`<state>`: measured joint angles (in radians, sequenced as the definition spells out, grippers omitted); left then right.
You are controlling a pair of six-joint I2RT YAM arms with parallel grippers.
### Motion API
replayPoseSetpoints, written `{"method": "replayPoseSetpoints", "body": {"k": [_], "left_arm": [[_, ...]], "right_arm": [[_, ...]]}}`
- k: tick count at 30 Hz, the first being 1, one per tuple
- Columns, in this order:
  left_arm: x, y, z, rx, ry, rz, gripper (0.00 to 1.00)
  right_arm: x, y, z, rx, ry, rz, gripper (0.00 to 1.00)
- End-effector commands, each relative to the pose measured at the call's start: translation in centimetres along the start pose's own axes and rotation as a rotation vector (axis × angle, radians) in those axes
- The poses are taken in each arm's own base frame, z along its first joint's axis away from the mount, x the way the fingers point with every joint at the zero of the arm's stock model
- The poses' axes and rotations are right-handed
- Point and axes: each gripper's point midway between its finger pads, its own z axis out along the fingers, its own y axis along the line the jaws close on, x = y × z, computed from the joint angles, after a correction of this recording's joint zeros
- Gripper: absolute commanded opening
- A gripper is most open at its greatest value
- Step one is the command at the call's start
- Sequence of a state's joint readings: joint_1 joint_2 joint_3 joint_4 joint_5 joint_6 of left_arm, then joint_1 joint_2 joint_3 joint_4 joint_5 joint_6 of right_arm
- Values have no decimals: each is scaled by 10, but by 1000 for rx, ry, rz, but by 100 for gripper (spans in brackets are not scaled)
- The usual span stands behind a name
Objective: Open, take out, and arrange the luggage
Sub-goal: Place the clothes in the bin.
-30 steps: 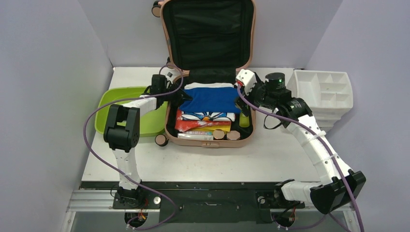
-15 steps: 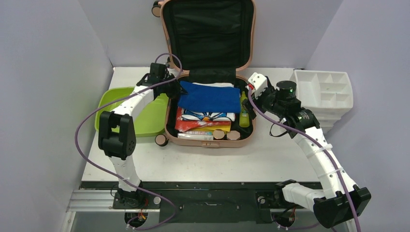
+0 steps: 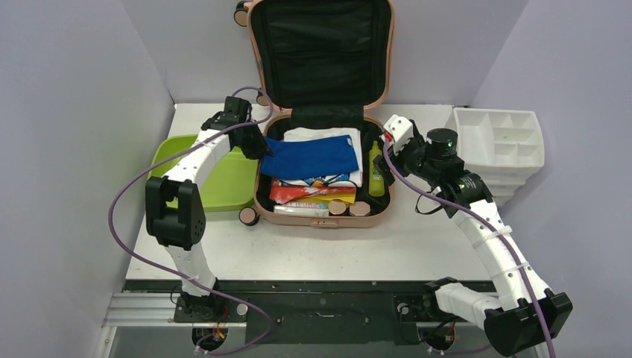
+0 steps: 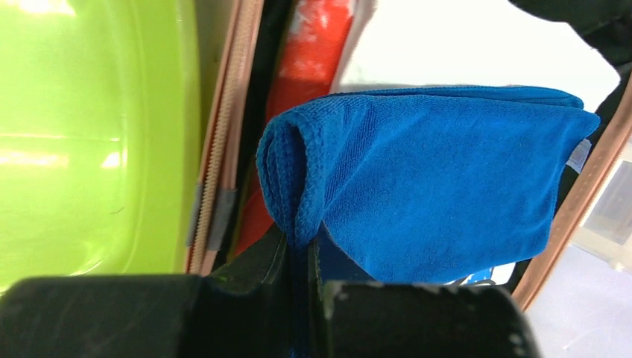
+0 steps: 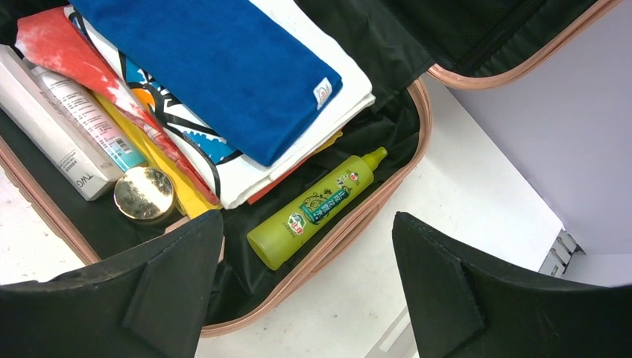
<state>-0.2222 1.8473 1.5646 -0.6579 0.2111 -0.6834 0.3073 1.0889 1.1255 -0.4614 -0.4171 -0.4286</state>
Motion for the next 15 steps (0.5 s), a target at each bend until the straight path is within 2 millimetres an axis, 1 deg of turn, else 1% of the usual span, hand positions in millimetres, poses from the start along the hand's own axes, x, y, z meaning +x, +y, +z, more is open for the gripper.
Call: {"method": "replayPoseSetpoints", "body": {"k": [1,7,12,15], "left_arm": [[-17,13,-24,-52,-21,97,0],[-30,39,-41,-77,-38,172,0],[-51,59,-56,-54,-65,205,0],[-62,66,-65,-53,-81,264,0]], "right_arm": [[-16,-6,-4,28,-73,-10,79],[-15,-4,-1,16,-73,-6,79],[-13,-2,1,5,-72,-6,79],[-11,0,2,-4,-69,-1,79]]}}
